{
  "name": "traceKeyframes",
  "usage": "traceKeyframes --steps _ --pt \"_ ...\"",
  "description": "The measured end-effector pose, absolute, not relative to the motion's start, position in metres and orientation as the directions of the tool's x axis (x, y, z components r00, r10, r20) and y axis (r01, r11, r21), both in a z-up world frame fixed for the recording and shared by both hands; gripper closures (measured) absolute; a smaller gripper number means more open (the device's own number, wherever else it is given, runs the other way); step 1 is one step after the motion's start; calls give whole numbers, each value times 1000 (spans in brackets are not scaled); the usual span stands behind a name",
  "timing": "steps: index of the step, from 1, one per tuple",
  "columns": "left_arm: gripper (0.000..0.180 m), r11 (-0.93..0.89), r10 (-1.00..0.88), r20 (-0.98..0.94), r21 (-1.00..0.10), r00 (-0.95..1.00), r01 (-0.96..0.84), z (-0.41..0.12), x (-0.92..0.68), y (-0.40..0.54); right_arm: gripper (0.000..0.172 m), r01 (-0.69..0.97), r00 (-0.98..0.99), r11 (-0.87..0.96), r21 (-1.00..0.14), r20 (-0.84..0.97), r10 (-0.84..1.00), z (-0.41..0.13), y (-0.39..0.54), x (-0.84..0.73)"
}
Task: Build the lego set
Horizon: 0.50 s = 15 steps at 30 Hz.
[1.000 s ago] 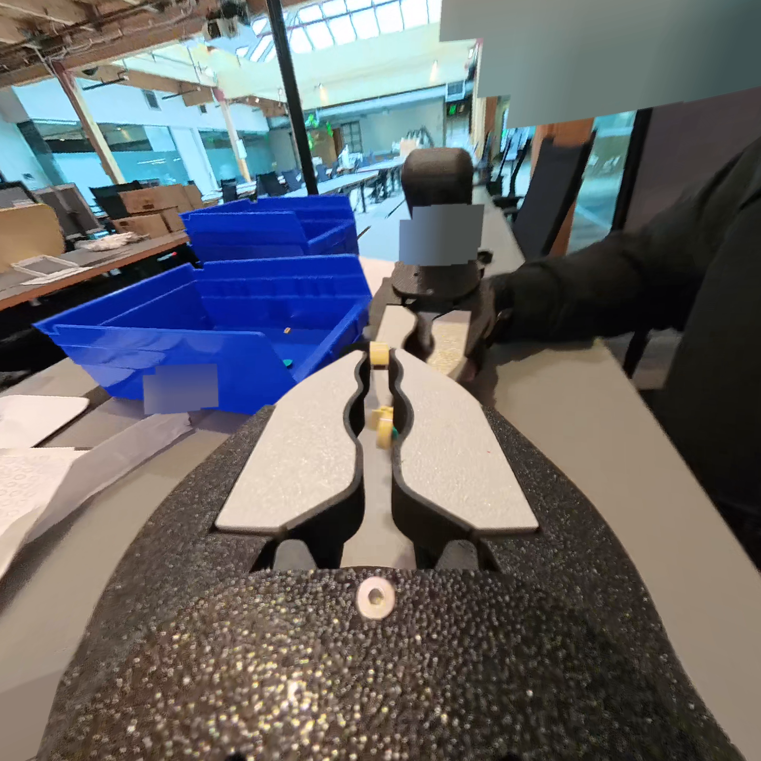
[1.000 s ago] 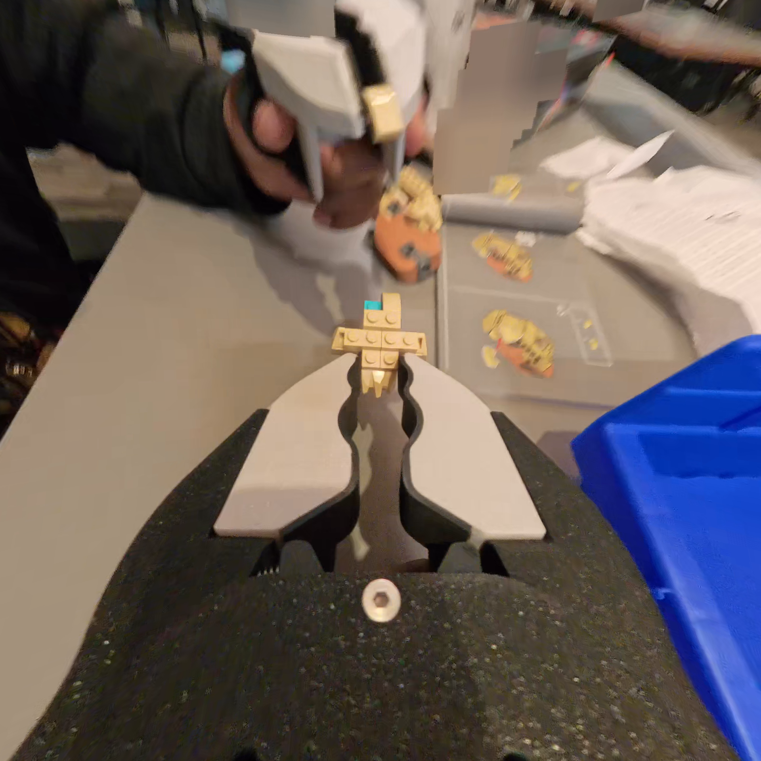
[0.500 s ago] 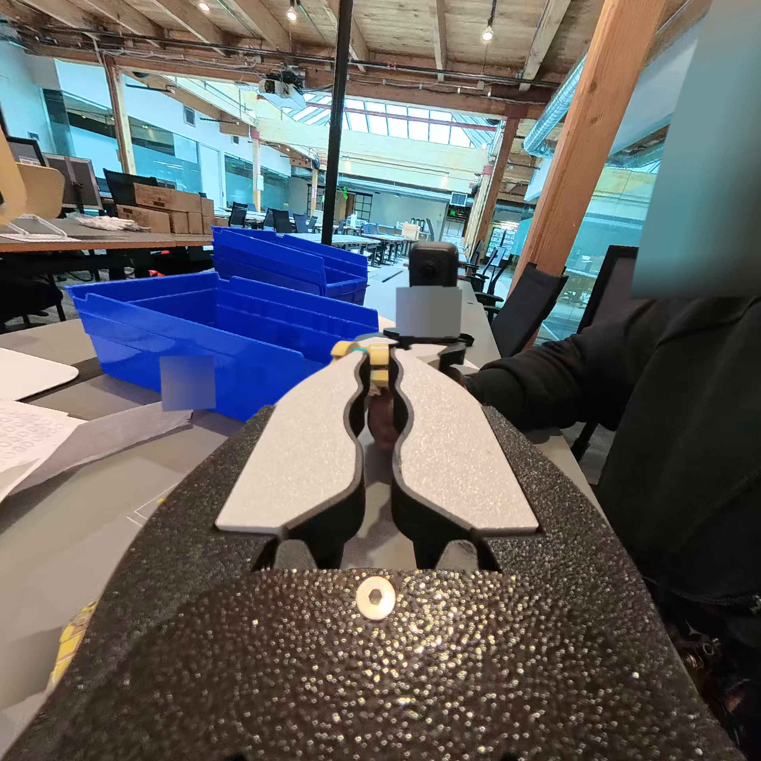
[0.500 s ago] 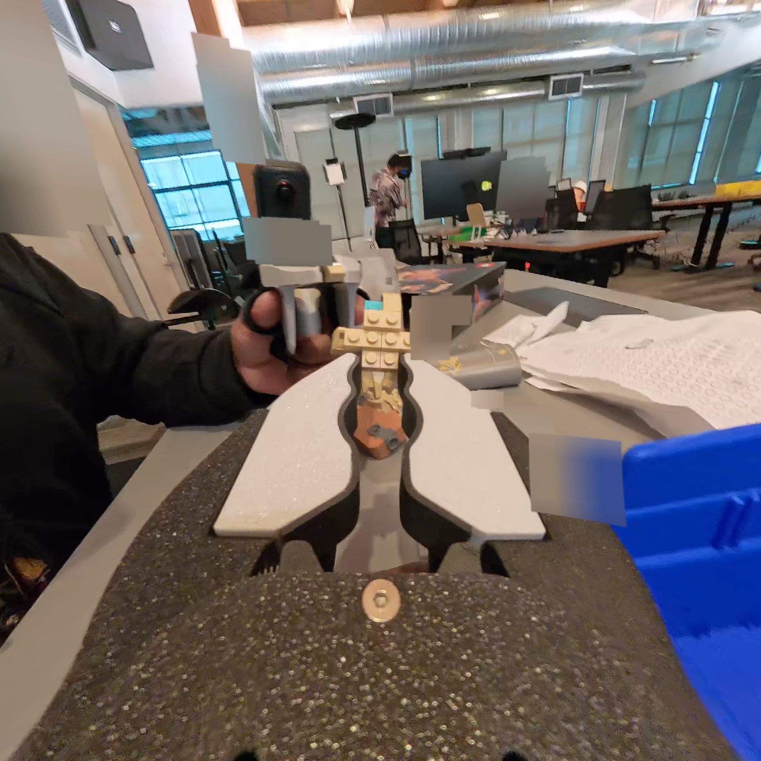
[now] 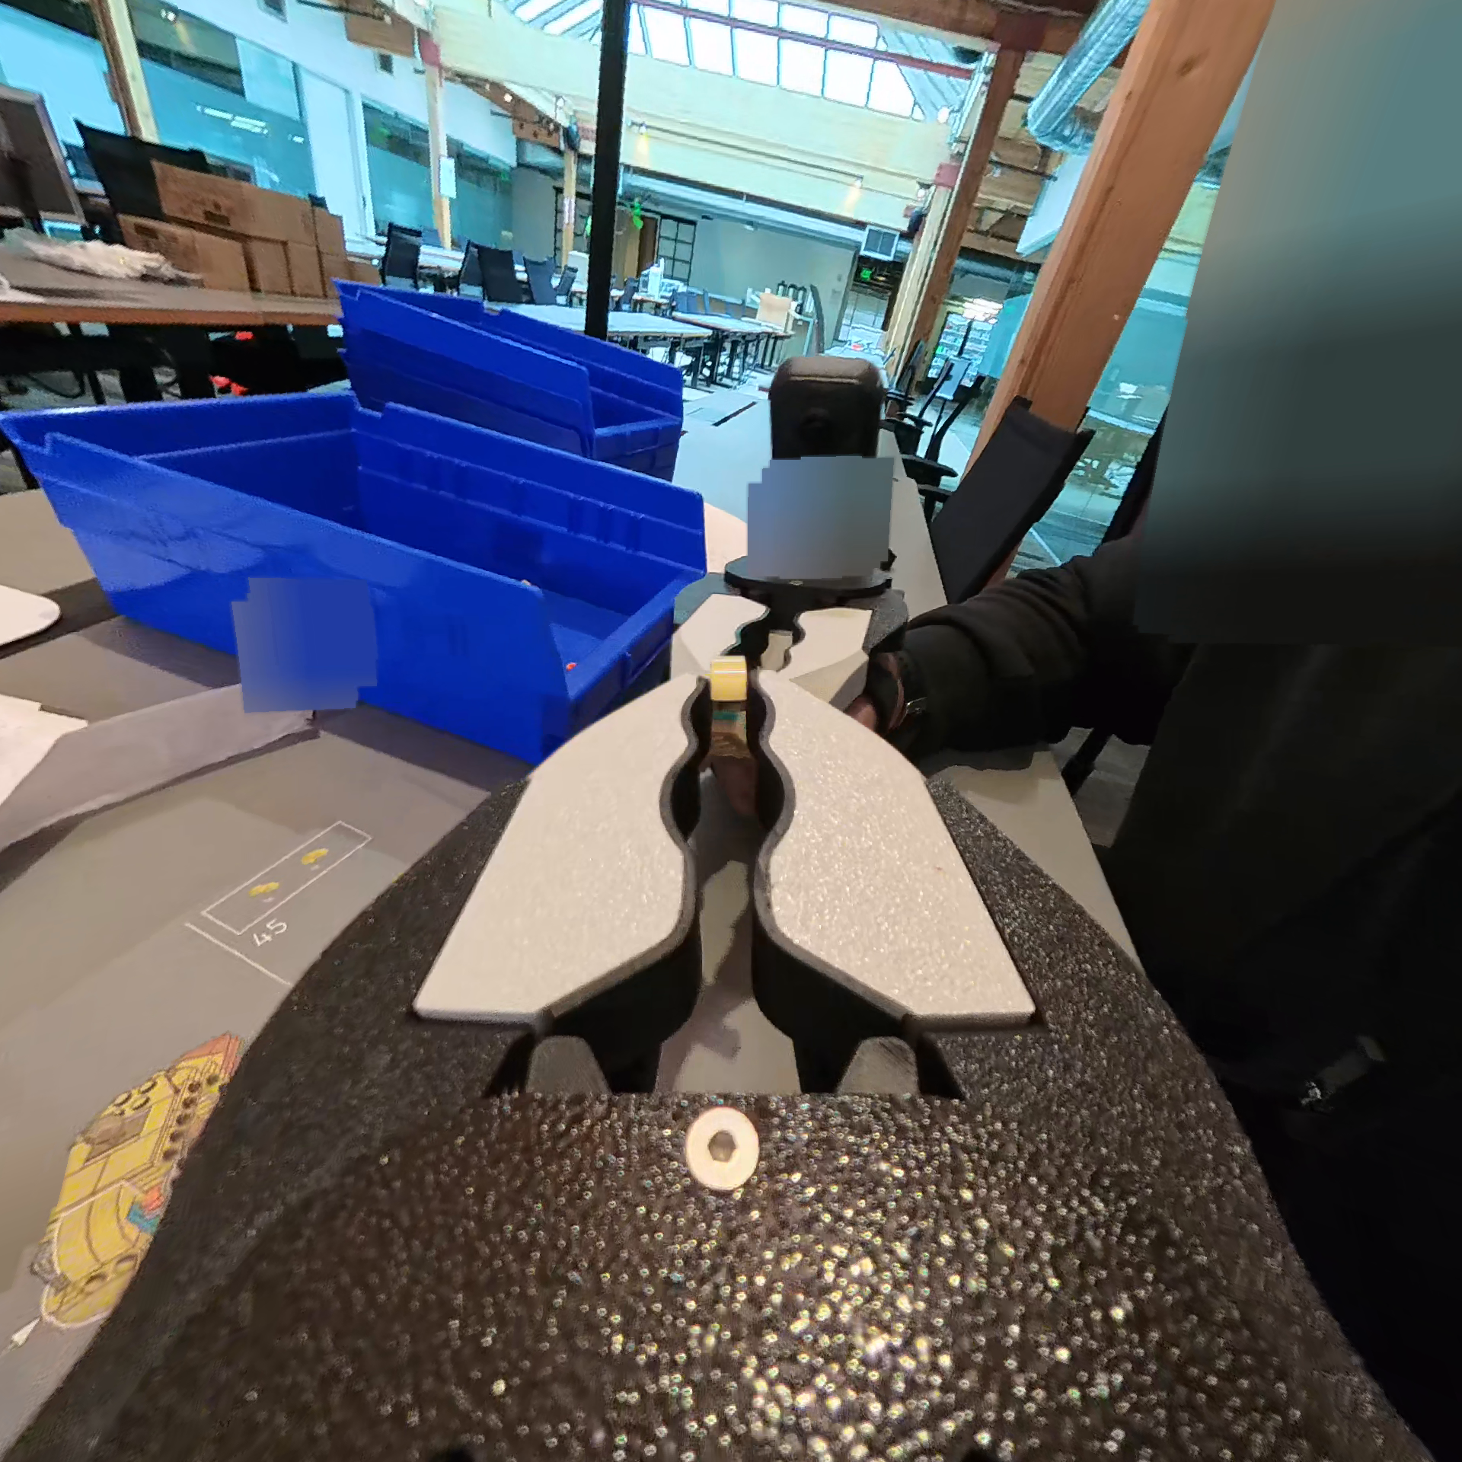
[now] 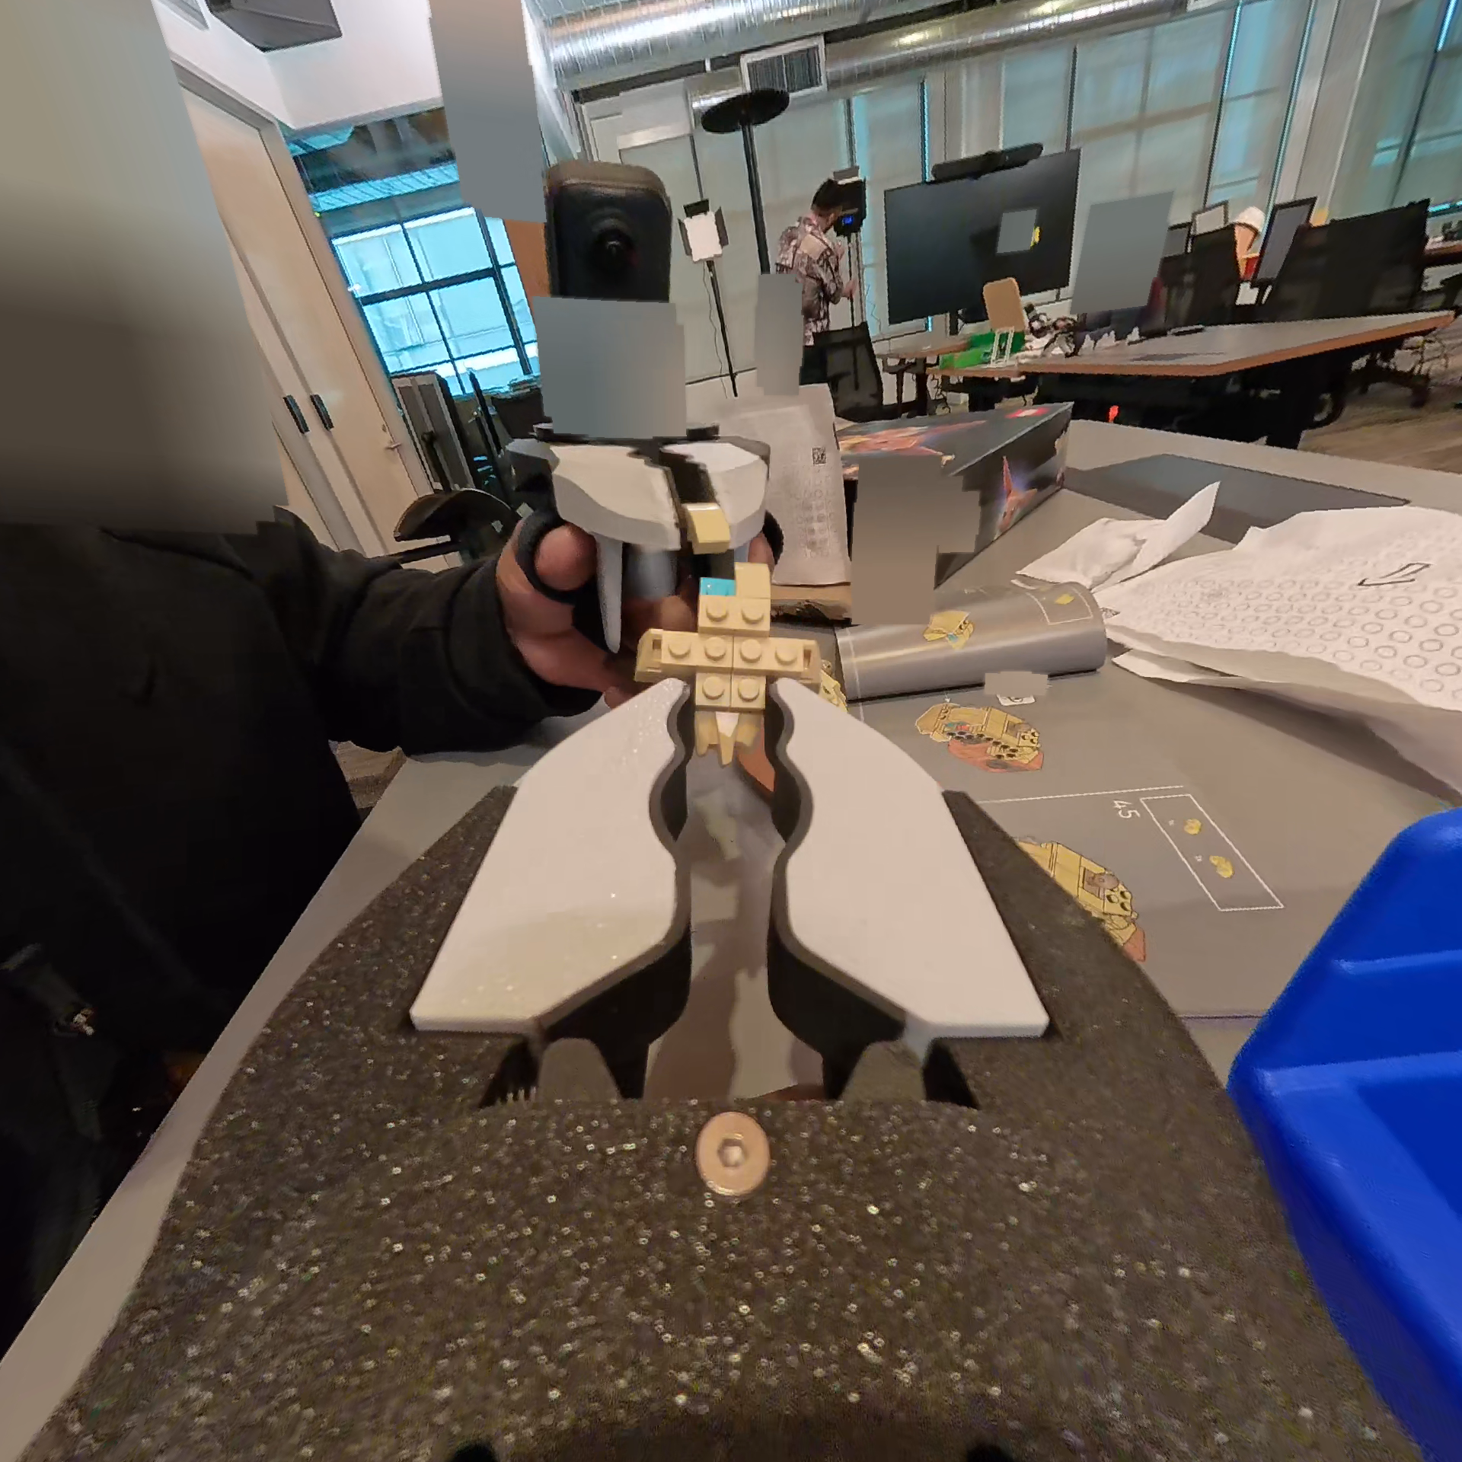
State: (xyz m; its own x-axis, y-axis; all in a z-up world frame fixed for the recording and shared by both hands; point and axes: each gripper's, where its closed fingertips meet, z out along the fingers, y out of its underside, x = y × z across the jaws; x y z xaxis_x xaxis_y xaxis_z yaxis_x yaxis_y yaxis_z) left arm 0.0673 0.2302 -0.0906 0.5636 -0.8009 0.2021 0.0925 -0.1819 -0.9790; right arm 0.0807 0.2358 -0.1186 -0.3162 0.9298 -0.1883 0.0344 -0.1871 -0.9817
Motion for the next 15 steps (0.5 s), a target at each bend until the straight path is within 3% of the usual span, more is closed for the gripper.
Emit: traceKeyframes --steps 15 --pt "173 -70 -696 -54 -987 716 -143 -101 64 241 155 54 -292 -273 -960 -277 916 -119 240 76"
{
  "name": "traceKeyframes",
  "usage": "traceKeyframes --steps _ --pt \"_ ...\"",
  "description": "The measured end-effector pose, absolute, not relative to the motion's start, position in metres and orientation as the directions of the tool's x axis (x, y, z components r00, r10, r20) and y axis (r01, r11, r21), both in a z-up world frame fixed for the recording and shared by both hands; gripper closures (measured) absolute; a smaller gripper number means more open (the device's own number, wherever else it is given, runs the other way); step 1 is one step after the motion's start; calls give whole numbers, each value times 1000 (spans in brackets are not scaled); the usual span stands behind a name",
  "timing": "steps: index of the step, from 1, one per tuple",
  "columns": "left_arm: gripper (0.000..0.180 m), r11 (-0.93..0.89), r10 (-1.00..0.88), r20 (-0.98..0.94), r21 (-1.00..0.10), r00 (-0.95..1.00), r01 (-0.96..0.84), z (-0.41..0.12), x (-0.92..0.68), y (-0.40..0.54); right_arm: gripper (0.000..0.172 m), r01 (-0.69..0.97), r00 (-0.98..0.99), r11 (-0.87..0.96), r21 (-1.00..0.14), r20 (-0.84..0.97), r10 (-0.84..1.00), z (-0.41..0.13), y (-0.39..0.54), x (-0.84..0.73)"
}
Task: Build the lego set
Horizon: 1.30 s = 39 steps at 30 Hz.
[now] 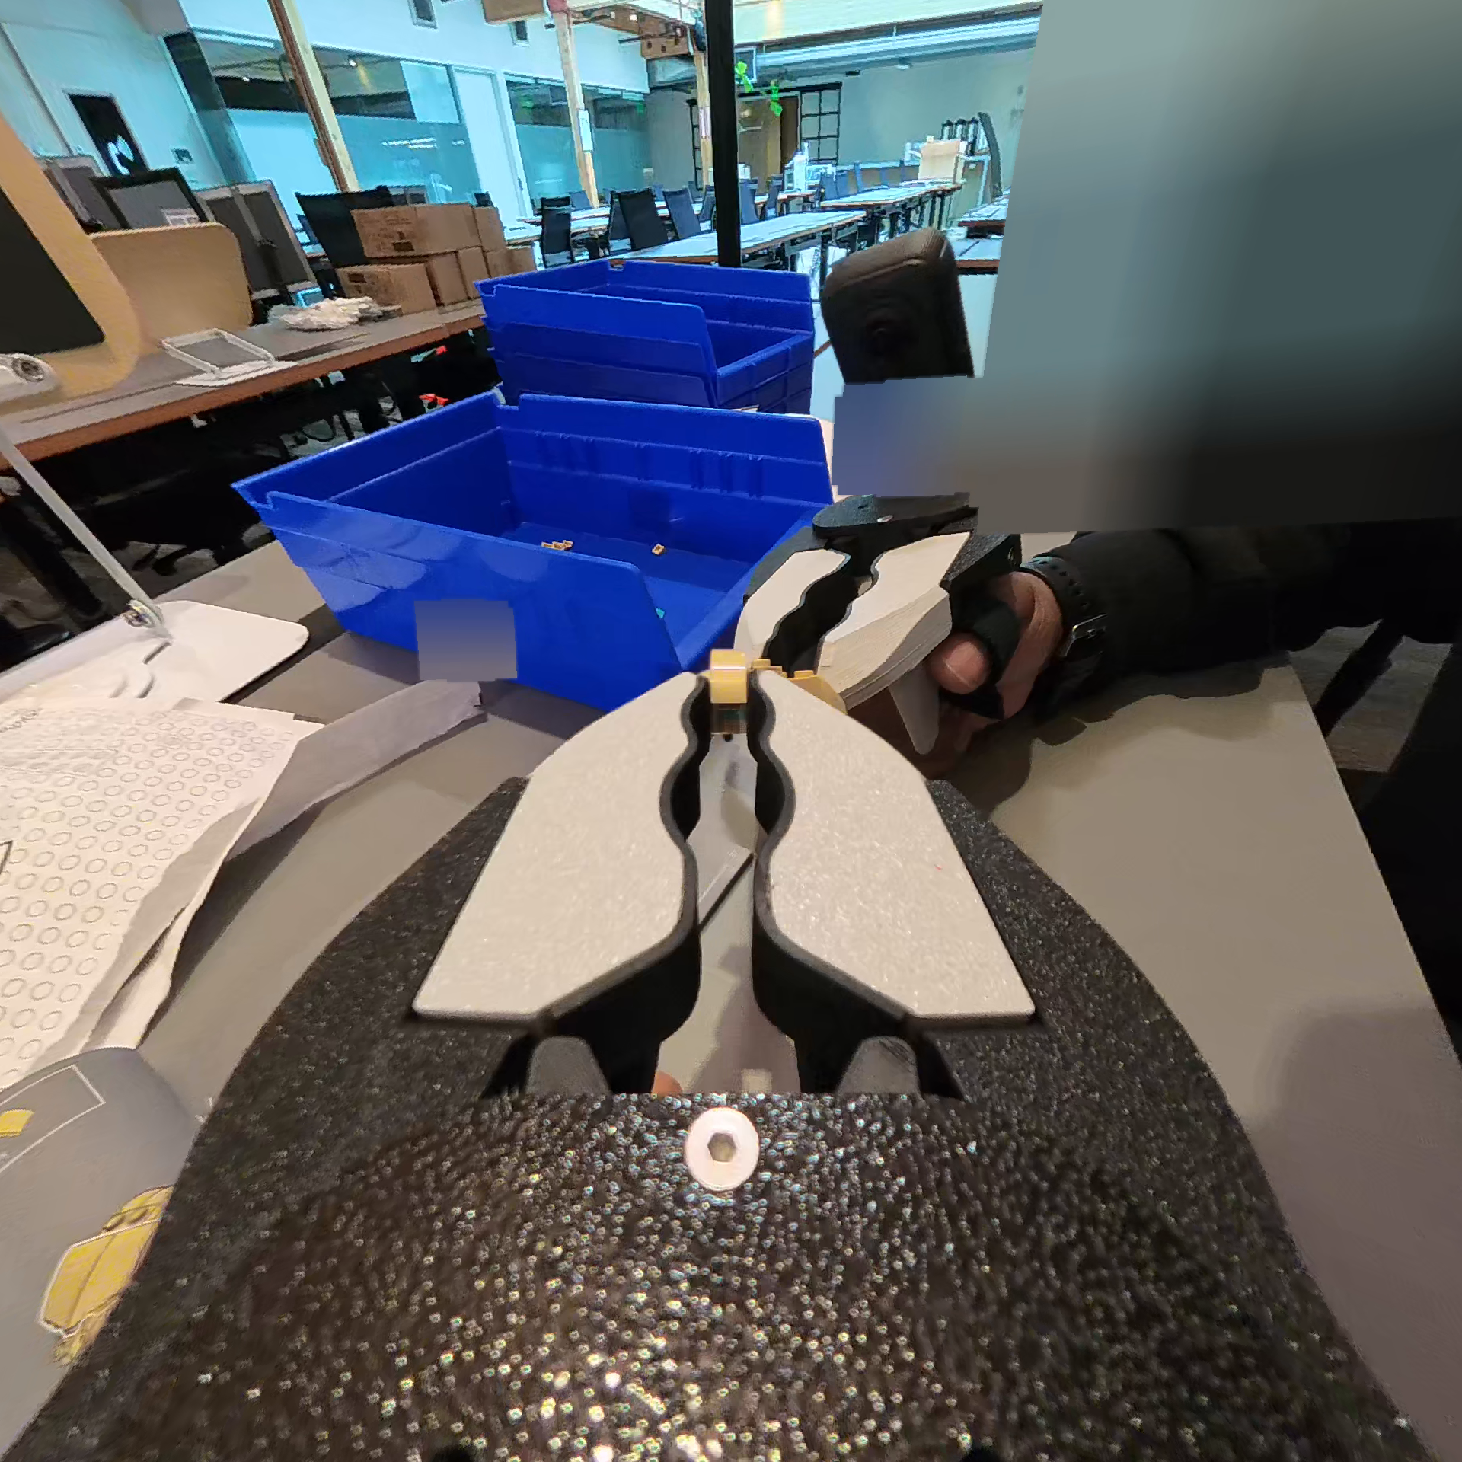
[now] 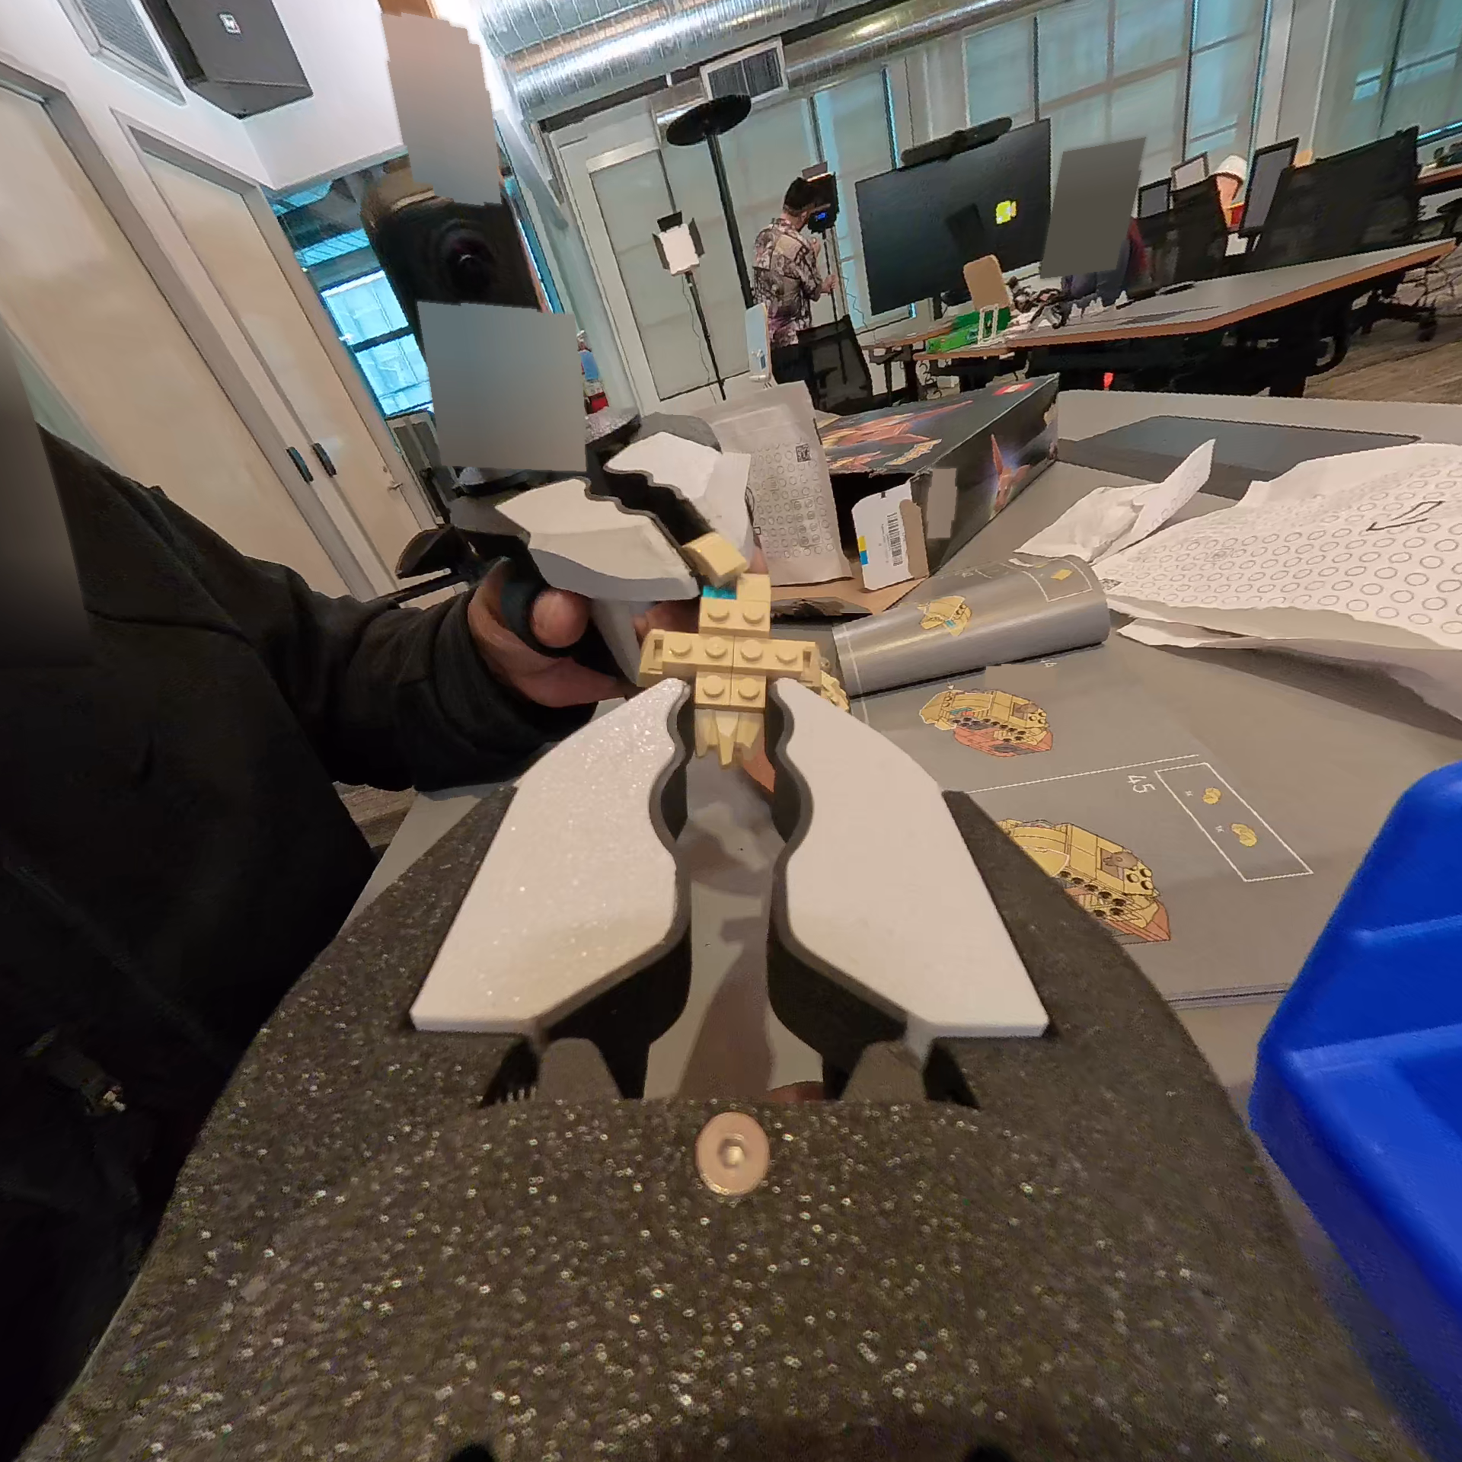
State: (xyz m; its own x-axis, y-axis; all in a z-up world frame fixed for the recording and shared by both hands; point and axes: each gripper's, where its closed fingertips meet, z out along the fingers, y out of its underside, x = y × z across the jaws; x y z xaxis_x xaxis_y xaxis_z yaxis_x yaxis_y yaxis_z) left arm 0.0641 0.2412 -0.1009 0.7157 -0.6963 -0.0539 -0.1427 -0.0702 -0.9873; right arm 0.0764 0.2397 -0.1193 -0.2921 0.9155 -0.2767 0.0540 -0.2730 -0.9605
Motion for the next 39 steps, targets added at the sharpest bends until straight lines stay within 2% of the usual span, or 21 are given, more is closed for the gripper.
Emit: traceKeyframes --steps 17,21,24,27,30,35,39 --pt "172 22 -695 -133 -986 706 -164 -87 69 234 156 -16 -373 -367 -930 -335 865 -106 232 80" --pt "180 29 -719 -122 -989 684 -147 -87 72 231 156 -16 -368 -363 -931 -333 868 -106 232 79" --pt "180 35 -713 -123 -990 691 -140 -88 70 233 156 -2 -349 -360 -933 -337 874 -108 234 79" --pt "175 34 -698 -116 -991 707 -129 -85 63 235 155 84 -300 -309 -947 -319 899 -120 242 82" --pt "169 20 -700 -122 -988 703 -152 -88 60 235 156 254 -255 -252 -934 -316 914 -144 249 91" --pt "165 -5 -681 -162 -974 714 -226 -101 55 242 155 518 -238 21 -855 -120 964 -189 239 105" --pt "165 -27 -686 -151 -972 712 -232 -109 57 244 155 596 -268 139 -791 -33 963 -207 230 108"
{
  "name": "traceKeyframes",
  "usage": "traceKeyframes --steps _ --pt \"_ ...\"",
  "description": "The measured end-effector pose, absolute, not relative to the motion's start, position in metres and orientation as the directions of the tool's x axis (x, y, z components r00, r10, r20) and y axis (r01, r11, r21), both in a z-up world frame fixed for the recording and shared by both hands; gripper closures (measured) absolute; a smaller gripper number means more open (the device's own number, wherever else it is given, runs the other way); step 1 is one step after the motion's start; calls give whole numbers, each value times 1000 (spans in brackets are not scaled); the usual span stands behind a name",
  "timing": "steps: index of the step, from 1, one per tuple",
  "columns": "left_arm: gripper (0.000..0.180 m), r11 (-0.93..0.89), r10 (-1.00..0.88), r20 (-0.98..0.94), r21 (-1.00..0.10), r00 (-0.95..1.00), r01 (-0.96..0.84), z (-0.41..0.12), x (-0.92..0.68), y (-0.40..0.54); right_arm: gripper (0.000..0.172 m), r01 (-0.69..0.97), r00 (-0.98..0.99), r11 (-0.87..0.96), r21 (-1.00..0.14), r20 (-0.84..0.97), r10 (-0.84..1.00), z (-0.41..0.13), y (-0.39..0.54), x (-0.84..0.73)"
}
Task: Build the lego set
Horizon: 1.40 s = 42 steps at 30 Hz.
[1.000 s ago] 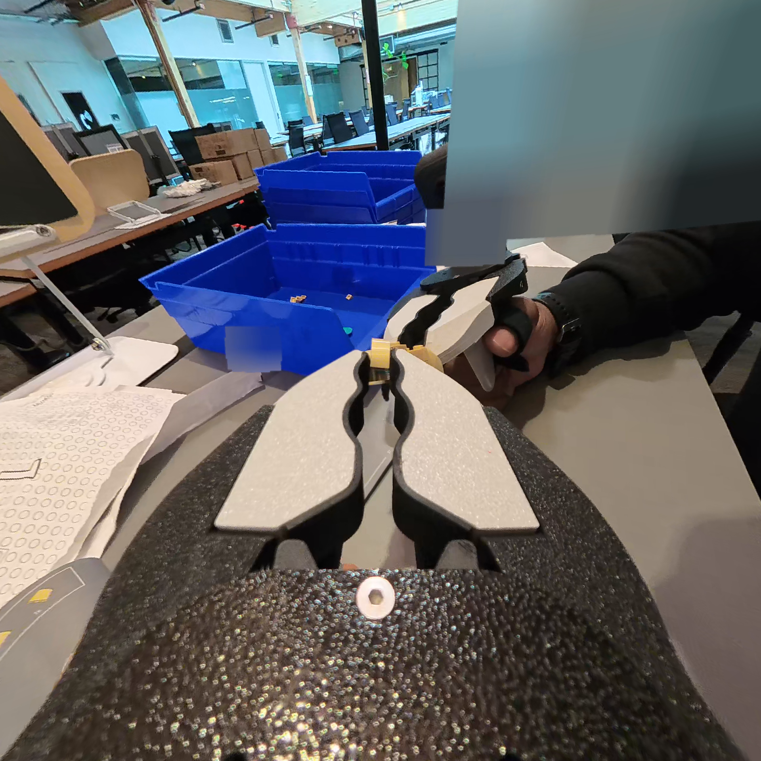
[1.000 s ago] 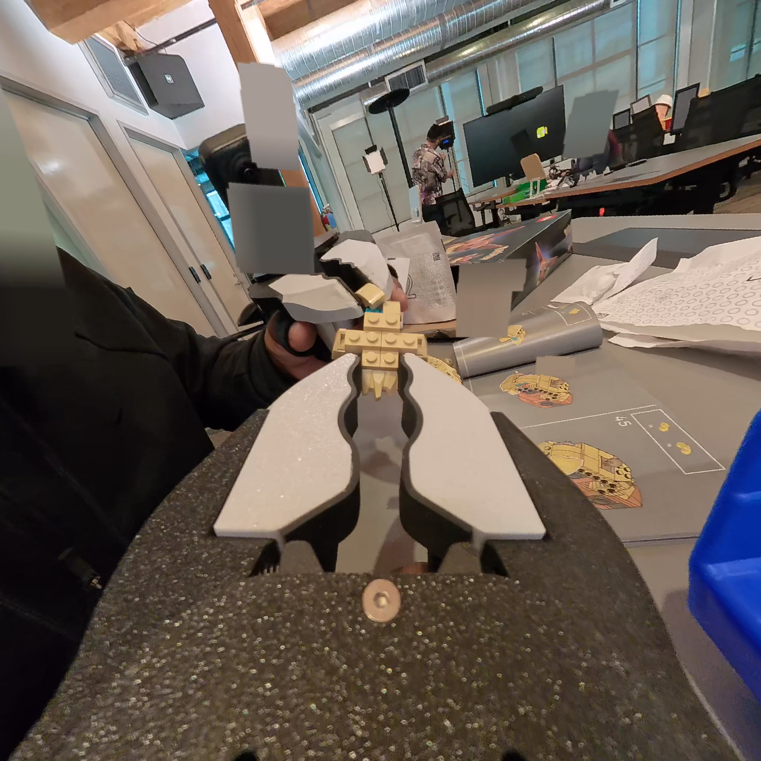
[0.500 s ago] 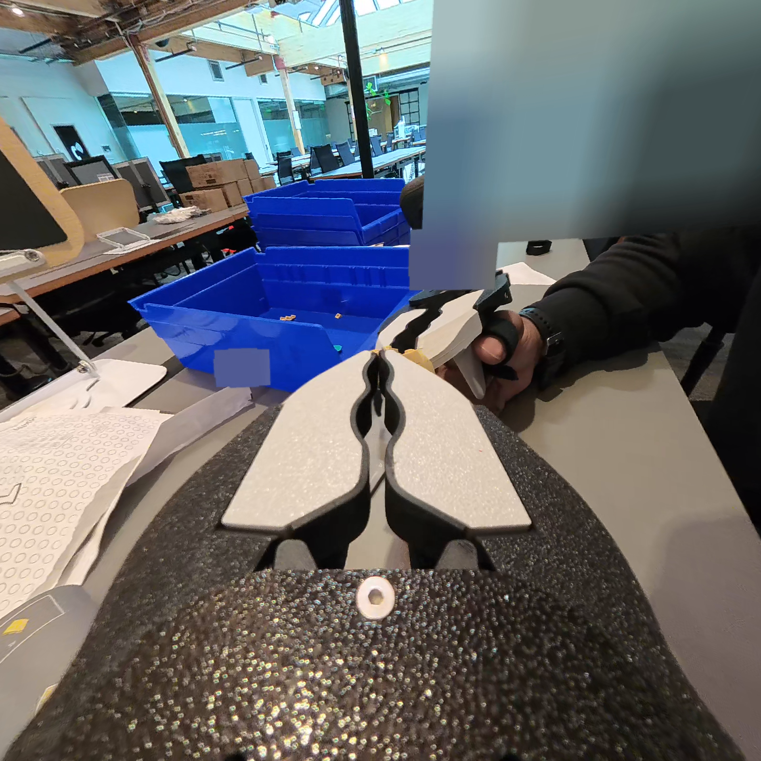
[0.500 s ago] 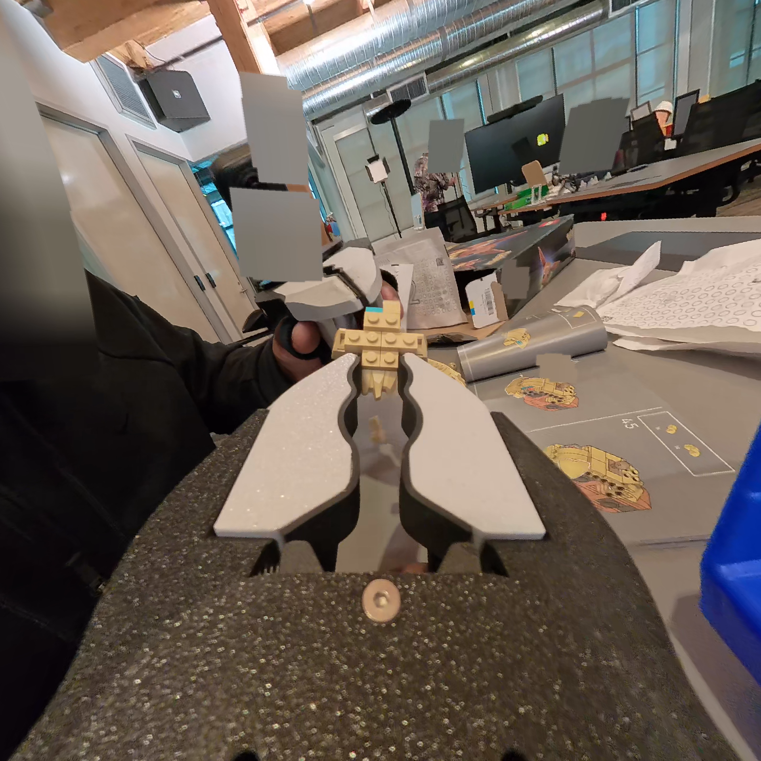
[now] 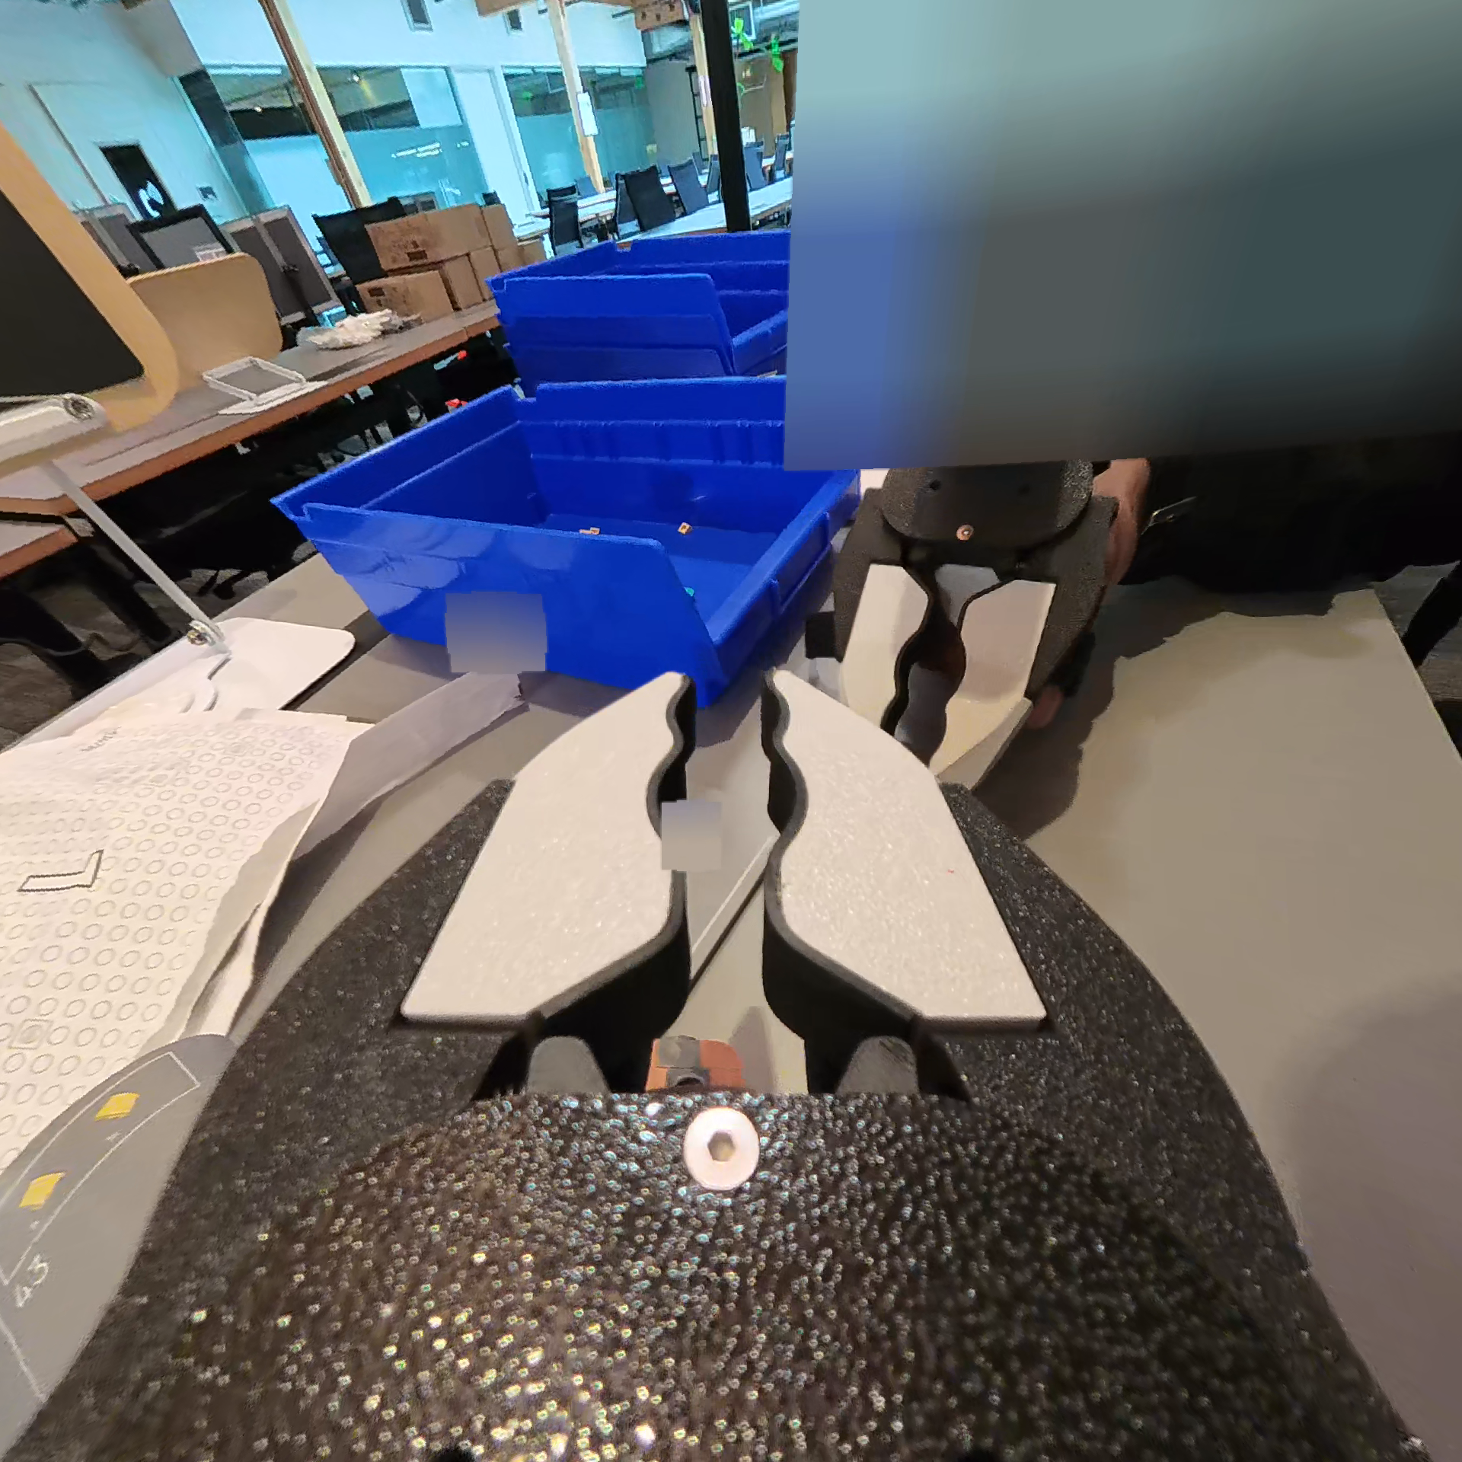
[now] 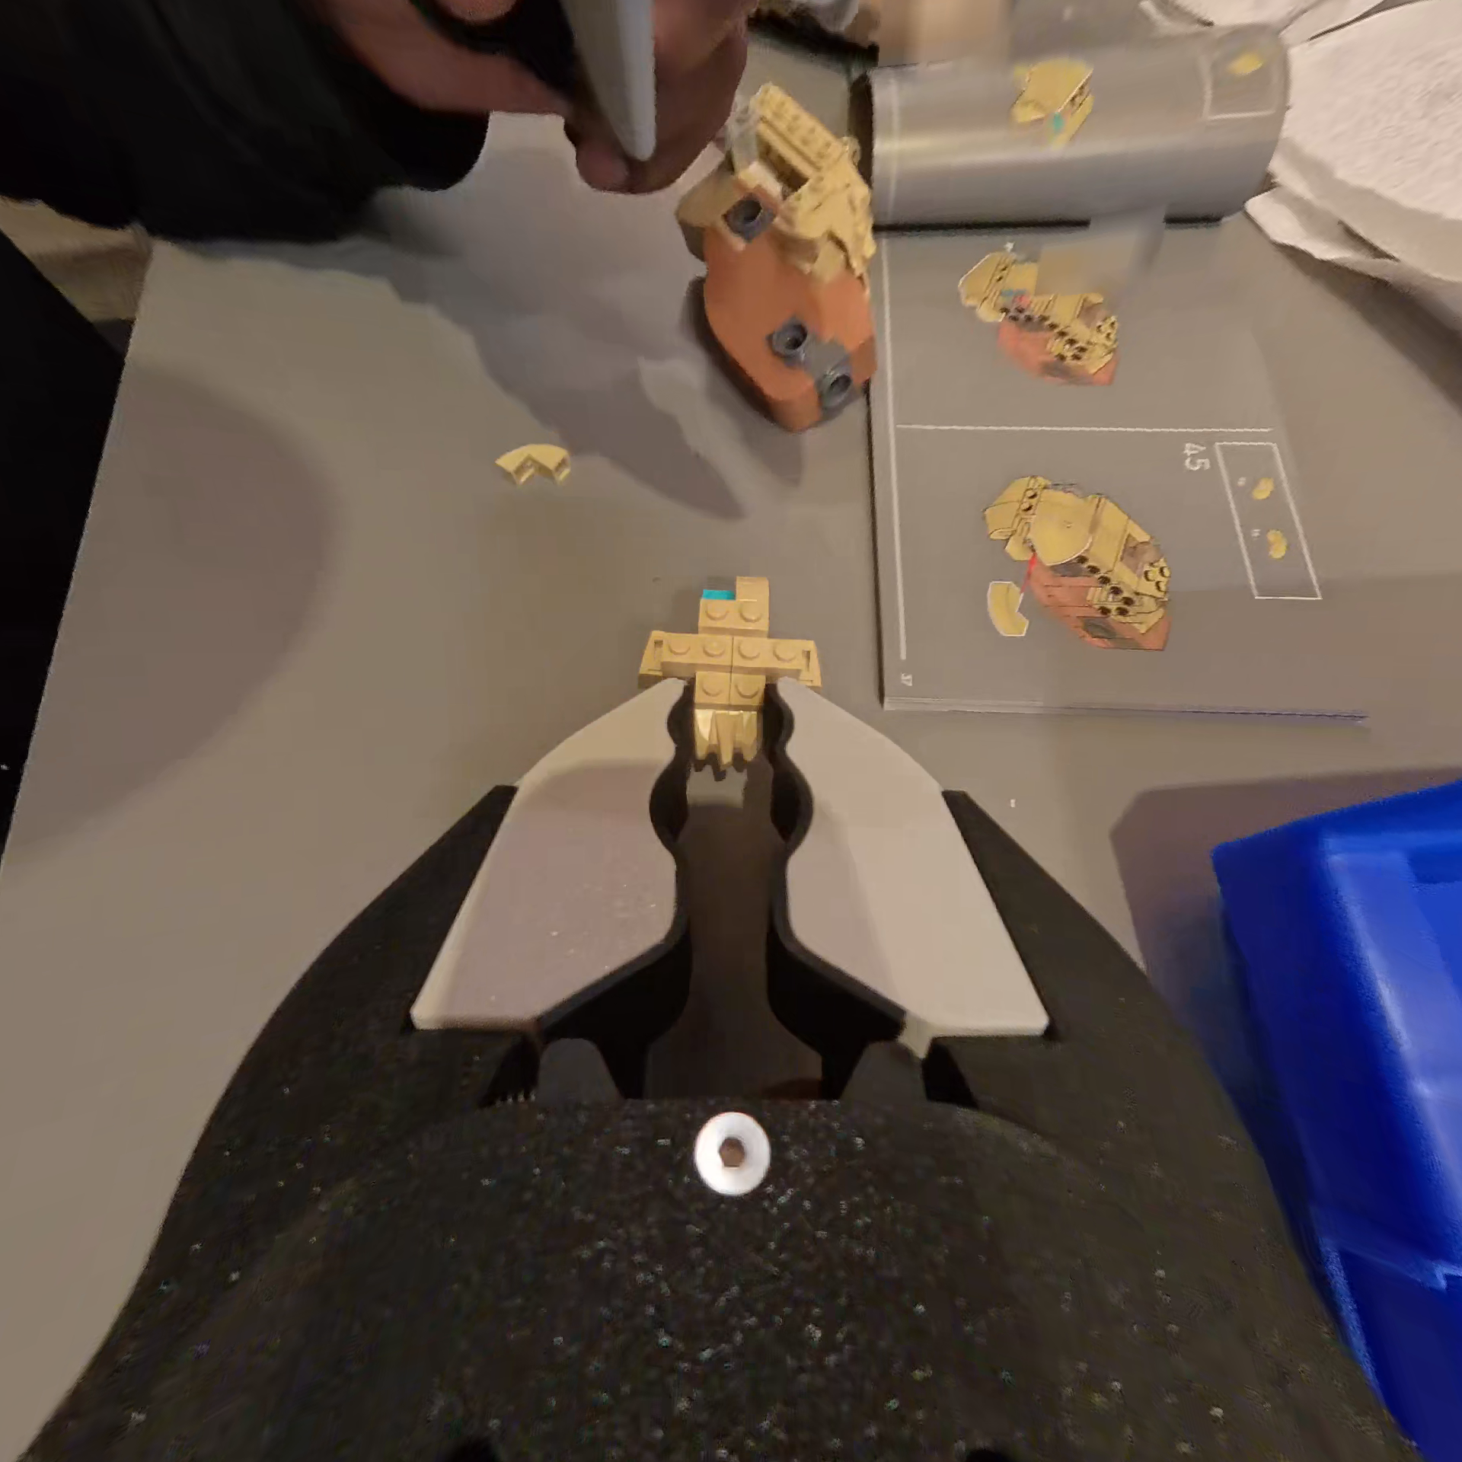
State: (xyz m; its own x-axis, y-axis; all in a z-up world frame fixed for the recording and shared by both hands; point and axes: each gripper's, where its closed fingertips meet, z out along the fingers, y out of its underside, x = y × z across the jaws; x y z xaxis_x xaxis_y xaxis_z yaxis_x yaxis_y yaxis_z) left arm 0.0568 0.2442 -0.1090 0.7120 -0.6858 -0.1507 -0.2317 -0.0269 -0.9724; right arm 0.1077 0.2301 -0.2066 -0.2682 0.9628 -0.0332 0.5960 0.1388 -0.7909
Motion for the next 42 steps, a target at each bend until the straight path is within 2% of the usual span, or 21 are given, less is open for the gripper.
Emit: traceKeyframes --steps 9,15,18,20,26,29,35,37,40,42 --pt "164 -42 -694 -177 -958 698 -284 -118 60 243 155 662 -306 245 -708 43 951 -225 225 111" --pt "164 -10 -677 -220 -951 702 -308 -122 44 241 138 633 -305 286 -719 108 946 -215 231 122" --pt "164 8 -665 -203 -964 719 -266 -116 35 240 145 529 -288 201 -825 48 956 -177 213 111" --pt "164 10 -656 -192 -969 730 -246 -111 32 241 150 503 -298 163 -849 6 955 -165 188 95" --pt "164 45 -647 -245 -958 722 -285 -108 37 236 148 663 -261 224 -714 60 963 -206 138 53" --pt "164 52 -647 -252 -956 720 -288 -106 38 235 139 706 -221 225 -672 93 971 -220 138 47" --pt "164 59 -653 -252 -957 714 -284 -104 41 232 137 728 -177 174 -663 63 982 -228 146 42" --pt "164 61 -655 -257 -955 711 -289 -104 42 232 150 725 -194 170 -668 40 980 -228 142 40" --pt "164 71 -659 -271 -951 701 -301 -105 42 231 151 712 -217 191 -676 47 975 -227 142 41" --pt "164 94 -668 -297 -943 683 -318 -105 44 229 151 664 -249 171 -728 0 969 -216 140 42"
